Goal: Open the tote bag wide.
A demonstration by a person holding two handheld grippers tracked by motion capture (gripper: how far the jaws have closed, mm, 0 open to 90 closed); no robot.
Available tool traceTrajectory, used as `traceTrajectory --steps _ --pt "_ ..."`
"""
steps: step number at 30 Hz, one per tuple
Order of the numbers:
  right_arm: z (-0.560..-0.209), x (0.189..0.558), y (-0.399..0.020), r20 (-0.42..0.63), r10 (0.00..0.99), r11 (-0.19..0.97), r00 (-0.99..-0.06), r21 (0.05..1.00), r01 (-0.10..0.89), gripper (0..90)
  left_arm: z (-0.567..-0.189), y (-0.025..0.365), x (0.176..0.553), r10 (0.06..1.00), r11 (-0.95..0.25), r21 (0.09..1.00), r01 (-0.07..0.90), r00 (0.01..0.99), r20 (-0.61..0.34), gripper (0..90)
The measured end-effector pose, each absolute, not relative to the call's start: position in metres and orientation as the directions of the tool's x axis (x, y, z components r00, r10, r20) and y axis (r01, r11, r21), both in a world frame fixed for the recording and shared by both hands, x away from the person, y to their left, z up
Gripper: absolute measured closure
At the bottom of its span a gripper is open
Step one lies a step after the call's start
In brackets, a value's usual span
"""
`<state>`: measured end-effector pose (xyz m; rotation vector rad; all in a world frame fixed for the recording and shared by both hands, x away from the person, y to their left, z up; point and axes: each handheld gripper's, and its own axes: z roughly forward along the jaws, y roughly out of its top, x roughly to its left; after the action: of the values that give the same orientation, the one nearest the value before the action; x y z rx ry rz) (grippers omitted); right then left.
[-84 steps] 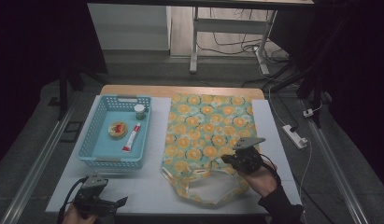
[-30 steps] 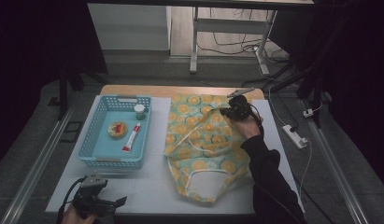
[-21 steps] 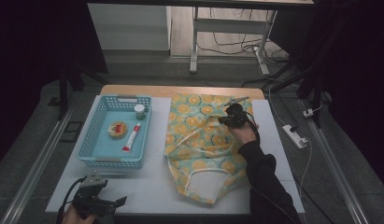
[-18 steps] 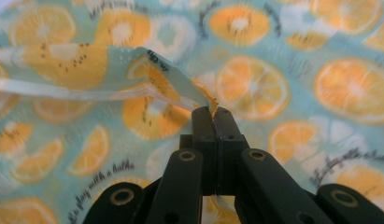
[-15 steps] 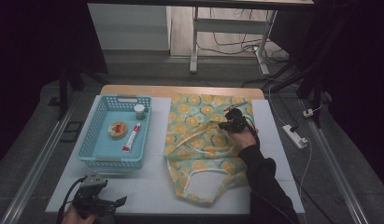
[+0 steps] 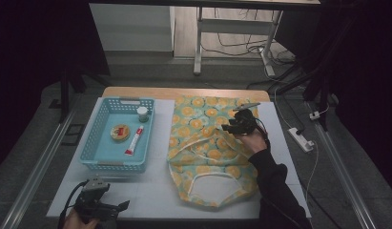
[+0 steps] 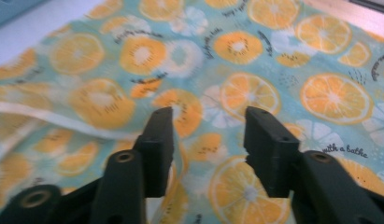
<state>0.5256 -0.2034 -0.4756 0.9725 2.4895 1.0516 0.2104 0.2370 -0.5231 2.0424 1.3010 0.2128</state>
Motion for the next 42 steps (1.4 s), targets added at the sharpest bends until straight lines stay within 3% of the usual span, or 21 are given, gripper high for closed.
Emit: traceTrajectory --steps 10,23,33,42 --pt "-0.461 0.499 -0.203 0.019 0.640 0.522 -0.768 0.723 0.453 25.0 -0.523 0.237 0.210 0.847 -0.254 0.632 0.732 0.484 -0.220 0.3" --pt "-0.461 0.459 -0.203 0.070 0.562 0.562 -0.824 0.699 0.442 0.5 -0.523 0.237 0.211 0.848 -0.256 0.632 0.732 0.483 -0.217 0.3" --pt "-0.470 0.432 -0.195 0.109 0.496 0.588 -0.862 0.689 0.425 0.0 -0.522 0.236 0.211 0.847 -0.260 0.633 0.729 0.487 -0.213 0.3" --pt "-0.503 0.428 -0.189 0.076 0.495 0.658 -0.865 0.618 0.431 0.0 -0.523 0.235 0.213 0.843 -0.264 0.633 0.728 0.492 -0.215 0.3"
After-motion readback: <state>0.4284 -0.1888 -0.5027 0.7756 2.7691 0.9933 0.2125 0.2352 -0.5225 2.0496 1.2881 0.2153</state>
